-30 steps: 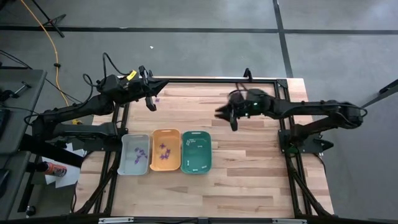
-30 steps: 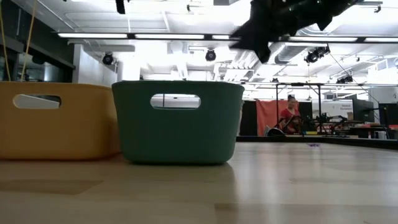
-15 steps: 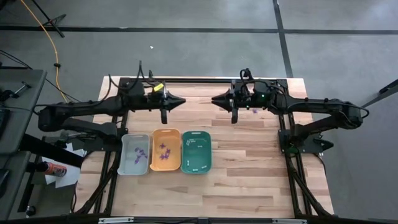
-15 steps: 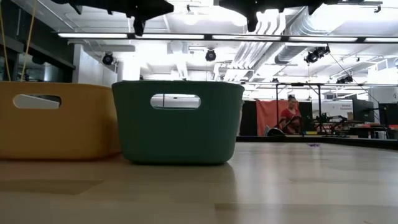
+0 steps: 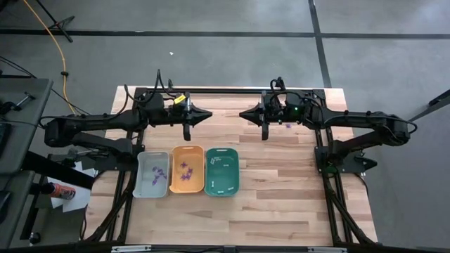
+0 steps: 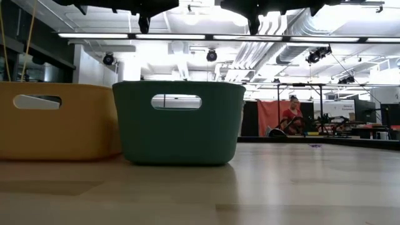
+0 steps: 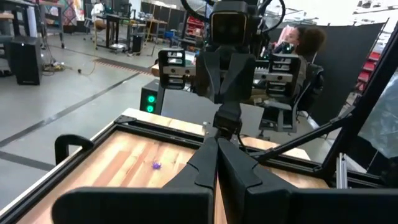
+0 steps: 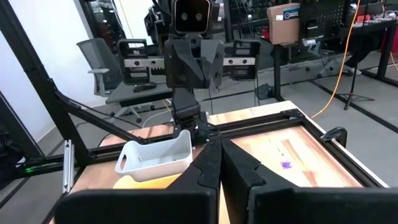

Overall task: Sort Halloween decoration
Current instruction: Put the purple spider toy into the yellow bin

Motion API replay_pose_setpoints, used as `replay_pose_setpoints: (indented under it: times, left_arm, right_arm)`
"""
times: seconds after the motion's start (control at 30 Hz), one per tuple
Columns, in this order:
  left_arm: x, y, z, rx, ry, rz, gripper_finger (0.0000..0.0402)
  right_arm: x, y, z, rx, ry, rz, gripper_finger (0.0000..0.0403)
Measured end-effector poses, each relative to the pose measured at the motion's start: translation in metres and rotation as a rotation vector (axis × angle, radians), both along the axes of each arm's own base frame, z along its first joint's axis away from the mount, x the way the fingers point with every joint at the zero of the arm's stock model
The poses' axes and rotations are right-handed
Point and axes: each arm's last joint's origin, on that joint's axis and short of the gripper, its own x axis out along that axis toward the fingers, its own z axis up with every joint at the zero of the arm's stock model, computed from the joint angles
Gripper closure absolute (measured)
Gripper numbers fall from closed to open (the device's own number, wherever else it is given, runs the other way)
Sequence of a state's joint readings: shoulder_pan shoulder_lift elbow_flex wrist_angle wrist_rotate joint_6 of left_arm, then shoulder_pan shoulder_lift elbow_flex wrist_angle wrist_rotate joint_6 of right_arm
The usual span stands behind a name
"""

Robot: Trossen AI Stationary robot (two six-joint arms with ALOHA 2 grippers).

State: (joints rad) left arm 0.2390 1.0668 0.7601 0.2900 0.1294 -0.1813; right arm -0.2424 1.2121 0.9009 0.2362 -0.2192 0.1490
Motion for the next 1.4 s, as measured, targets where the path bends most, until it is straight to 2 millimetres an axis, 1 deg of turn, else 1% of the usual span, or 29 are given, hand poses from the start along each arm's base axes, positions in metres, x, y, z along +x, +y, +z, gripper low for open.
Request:
replay_pose_setpoints:
  times: [0.47, 0.83, 1.03, 1.13, 1.2, 1.27, 1.33, 1.4]
  left_arm:
    - [0.000, 0.000, 0.000, 0.000, -0.001, -0.002, 0.0402]
    - [0.000, 0.000, 0.000, -0.001, 0.000, -0.002, 0.0402]
    - [0.000, 0.000, 0.002, -0.066, -0.025, -0.002, 0.0402]
    - [0.000, 0.000, 0.003, -0.068, -0.036, 0.004, 0.0402]
    - [0.000, 0.002, 0.003, -0.064, -0.037, 0.049, 0.0402]
    - [-0.001, 0.007, 0.003, -0.074, -0.039, 0.141, 0.0402]
    - [-0.004, 0.015, 0.002, -0.101, -0.036, 0.252, 0.0400]
    - [-0.008, 0.027, -0.003, -0.151, -0.005, 0.363, 0.0395]
  right_arm:
    - [0.000, 0.000, 0.000, 0.001, 0.003, 0.000, 0.0402]
    - [0.000, 0.000, -0.005, 0.012, 0.052, 0.001, 0.0403]
    - [-0.001, 0.000, -0.007, 0.023, 0.072, 0.001, 0.0403]
    - [-0.001, 0.000, -0.007, 0.025, 0.073, 0.001, 0.0403]
    - [-0.001, 0.000, -0.007, 0.025, 0.073, 0.000, 0.0403]
    - [-0.001, 0.000, -0.007, 0.025, 0.073, 0.000, 0.0403]
    - [-0.001, 0.000, -0.008, 0.026, 0.076, 0.000, 0.0403]
    - [-0.001, 0.000, -0.008, 0.028, 0.081, 0.000, 0.0403]
